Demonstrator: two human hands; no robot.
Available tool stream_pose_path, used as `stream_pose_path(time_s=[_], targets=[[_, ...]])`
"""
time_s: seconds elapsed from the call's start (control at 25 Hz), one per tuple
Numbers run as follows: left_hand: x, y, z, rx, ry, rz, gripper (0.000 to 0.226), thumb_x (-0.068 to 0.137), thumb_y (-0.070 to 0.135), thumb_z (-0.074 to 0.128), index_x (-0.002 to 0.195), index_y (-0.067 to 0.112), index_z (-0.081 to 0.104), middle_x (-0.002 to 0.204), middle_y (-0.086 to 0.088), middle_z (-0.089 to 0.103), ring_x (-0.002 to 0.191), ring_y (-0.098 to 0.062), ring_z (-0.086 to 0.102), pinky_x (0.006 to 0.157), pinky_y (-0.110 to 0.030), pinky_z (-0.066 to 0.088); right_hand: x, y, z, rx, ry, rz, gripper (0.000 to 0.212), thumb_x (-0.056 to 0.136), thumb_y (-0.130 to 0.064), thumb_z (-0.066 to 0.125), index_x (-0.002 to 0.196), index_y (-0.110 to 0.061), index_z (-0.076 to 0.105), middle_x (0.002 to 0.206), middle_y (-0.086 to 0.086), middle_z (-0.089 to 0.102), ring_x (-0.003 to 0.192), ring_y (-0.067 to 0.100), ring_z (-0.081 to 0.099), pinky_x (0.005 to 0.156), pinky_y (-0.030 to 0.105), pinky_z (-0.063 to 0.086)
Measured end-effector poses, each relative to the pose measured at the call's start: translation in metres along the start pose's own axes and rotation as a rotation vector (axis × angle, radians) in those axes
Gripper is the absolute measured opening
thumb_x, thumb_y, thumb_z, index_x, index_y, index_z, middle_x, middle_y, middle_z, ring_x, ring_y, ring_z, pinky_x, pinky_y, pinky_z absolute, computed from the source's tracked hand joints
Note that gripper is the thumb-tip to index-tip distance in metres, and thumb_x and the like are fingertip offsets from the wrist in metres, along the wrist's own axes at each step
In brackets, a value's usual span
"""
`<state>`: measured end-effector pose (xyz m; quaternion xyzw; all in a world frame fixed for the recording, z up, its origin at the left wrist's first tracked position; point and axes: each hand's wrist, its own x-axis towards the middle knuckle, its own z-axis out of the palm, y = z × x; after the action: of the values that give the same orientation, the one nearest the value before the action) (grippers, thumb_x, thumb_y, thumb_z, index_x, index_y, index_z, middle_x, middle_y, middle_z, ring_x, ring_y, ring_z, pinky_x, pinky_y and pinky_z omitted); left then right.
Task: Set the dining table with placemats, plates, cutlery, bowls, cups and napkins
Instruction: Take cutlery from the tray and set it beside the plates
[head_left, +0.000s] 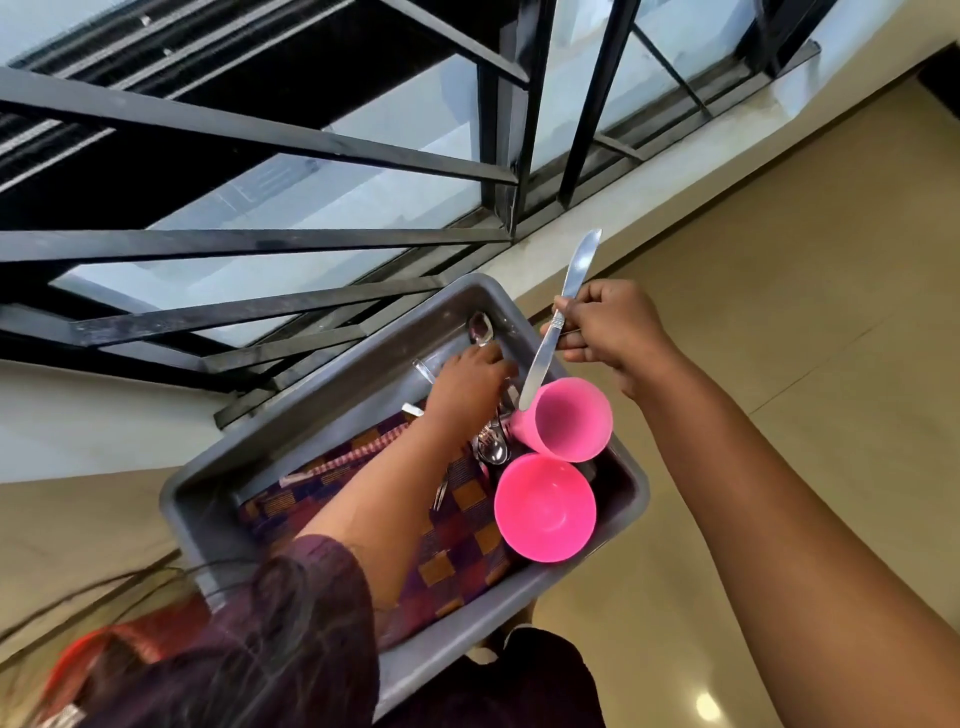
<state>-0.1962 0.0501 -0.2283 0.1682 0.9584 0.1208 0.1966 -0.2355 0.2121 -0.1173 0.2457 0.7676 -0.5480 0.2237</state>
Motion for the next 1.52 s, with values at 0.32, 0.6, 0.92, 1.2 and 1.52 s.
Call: stream_pose_path(time_s=[0.32, 0.6, 0.92, 1.2, 1.52], targets=[[0.035, -0.01, 0.002, 0.387, -0.229, 0.227, 0.041, 0.099, 0.027, 0.046, 0.139, 0.026, 0.048, 0.147, -0.009, 0.036, 0.136, -0.029, 0.031, 0.105, -0.04, 0.031, -0.009, 0.009, -0.009, 0.008, -0.105, 0.046, 0.016, 0.098, -0.014, 0.053, 0.09, -0.005, 0.062, 0.079, 0.017, 0.07, 0.069, 0.03, 0.072, 0.055, 0.03, 0.055], [0.033, -0.014, -0.007, 0.778, -0.321, 0.456, 0.049, 0.1, 0.023, 0.044, 0.147, 0.018, 0.033, 0.155, -0.009, 0.03, 0.141, -0.028, 0.028, 0.108, -0.042, 0.03, -0.022, 0.015, -0.013, 0.02, -0.11, 0.049, 0.017, 0.099, -0.014, 0.05, 0.09, -0.005, 0.062, 0.075, 0.014, 0.065, 0.064, 0.027, 0.07, 0.058, 0.03, 0.057], [0.018, -0.025, -0.013, 0.551, -0.217, 0.399, 0.044, 0.096, 0.016, 0.05, 0.139, 0.019, 0.044, 0.14, -0.007, 0.043, 0.125, -0.026, 0.042, 0.096, -0.037, 0.039, -0.029, 0.011, -0.006, 0.064, -0.059, -0.043, 0.017, 0.099, -0.017, 0.051, 0.088, -0.009, 0.061, 0.072, 0.01, 0.064, 0.062, 0.022, 0.066, 0.061, 0.031, 0.057], [0.031, -0.02, -0.003, 0.771, -0.28, 0.503, 0.046, 0.098, 0.019, 0.048, 0.144, 0.02, 0.041, 0.15, -0.006, 0.036, 0.133, -0.026, 0.038, 0.102, -0.037, 0.039, -0.031, 0.029, -0.003, 0.058, -0.054, -0.053, 0.019, 0.1, -0.016, 0.051, 0.089, -0.004, 0.061, 0.069, 0.01, 0.064, 0.062, 0.023, 0.067, 0.063, 0.033, 0.057], [0.013, -0.02, -0.039, 0.56, -0.338, 0.304, 0.03, 0.098, 0.008, 0.048, 0.127, 0.01, 0.053, 0.122, -0.007, 0.062, 0.111, -0.028, 0.06, 0.089, -0.034, 0.047, -0.039, 0.024, 0.001, 0.027, -0.067, -0.001, 0.018, 0.098, -0.016, 0.052, 0.09, -0.004, 0.062, 0.071, 0.011, 0.063, 0.06, 0.022, 0.066, 0.069, 0.038, 0.056]])
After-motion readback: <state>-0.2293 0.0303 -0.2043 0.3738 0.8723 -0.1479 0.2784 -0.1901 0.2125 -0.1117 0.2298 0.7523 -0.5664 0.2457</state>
